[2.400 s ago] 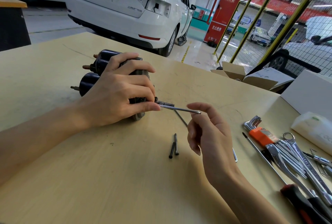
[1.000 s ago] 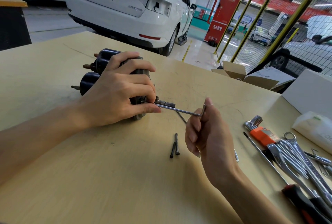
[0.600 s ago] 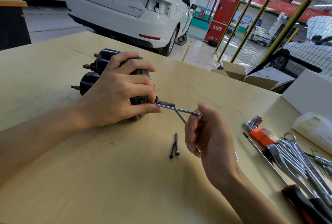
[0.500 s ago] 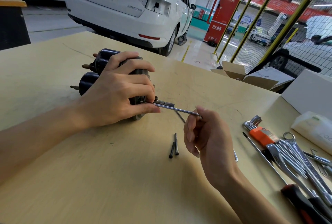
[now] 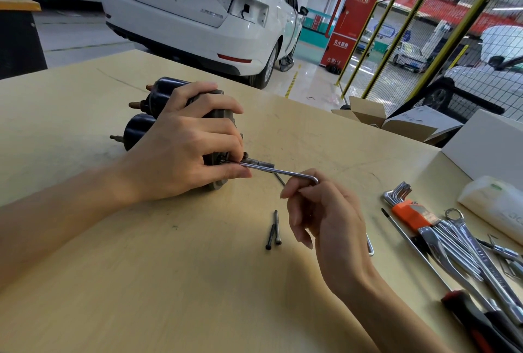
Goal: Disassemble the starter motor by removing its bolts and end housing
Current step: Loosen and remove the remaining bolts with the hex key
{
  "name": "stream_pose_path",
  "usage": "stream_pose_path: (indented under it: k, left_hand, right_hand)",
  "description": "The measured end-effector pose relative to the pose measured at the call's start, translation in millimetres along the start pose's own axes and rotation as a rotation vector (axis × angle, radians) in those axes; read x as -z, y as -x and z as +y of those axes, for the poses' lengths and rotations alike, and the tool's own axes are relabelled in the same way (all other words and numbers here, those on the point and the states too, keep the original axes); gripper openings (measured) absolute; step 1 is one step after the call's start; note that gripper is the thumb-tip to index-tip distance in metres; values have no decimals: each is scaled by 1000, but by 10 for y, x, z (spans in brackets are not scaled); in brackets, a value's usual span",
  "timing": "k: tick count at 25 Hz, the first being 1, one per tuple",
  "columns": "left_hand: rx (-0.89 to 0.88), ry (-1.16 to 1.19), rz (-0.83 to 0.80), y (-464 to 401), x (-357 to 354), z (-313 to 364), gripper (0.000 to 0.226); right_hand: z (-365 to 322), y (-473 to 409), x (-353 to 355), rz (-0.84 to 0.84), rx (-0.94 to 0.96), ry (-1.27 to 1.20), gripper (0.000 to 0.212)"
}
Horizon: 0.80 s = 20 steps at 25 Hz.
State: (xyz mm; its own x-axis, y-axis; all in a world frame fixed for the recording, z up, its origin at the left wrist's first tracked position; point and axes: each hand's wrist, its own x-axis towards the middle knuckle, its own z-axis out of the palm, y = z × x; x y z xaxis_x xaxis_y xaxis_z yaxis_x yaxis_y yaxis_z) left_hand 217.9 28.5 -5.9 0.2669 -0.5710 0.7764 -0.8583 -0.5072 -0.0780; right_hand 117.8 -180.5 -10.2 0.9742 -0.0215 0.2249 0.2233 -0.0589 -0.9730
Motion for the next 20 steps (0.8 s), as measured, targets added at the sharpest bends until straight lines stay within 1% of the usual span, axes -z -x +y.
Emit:
stream_pose_path:
  k: [5, 8, 11, 18, 20]
  left_hand:
    - [-15, 7, -20, 3, 10, 0, 19]
    - [-19, 27, -29, 3, 14, -6, 21]
    - [-15, 29, -28, 5, 10, -7, 24]
    - [-3, 26, -14, -2, 6, 5, 26]
    - [1, 27, -10, -3, 7, 10, 28]
  right_hand:
    - [-18, -7, -1, 22, -26, 33, 33]
    - [-36, -3, -8, 34, -21, 53, 37]
    - [-47, -3, -11, 44, -26, 62, 47]
    - [-37, 8, -15, 58, -27, 70, 43]
    - [-22, 2, -20, 88, -29, 94, 42]
